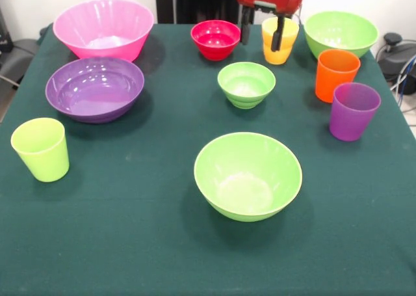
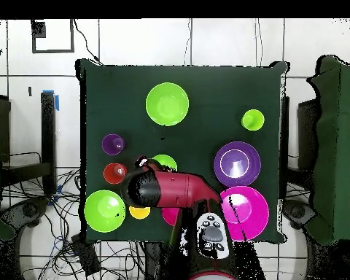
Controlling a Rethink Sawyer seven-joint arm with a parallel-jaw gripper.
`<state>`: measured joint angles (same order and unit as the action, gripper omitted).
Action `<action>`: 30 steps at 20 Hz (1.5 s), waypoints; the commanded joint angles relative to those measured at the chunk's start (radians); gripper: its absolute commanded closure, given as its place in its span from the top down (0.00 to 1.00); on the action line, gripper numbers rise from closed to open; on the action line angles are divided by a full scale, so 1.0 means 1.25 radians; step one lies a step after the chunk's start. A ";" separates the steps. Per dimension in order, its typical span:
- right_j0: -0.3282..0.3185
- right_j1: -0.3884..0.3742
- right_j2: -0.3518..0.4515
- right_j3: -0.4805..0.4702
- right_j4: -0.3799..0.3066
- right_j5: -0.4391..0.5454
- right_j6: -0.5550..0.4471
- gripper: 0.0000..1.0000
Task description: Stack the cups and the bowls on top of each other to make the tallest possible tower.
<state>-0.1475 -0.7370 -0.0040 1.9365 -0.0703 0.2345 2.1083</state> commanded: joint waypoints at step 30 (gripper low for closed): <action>-0.091 0.045 0.062 -0.023 -0.005 0.019 0.014 1.00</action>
<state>-0.2045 -0.6874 -0.0039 1.9384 -0.0638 0.1410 2.1083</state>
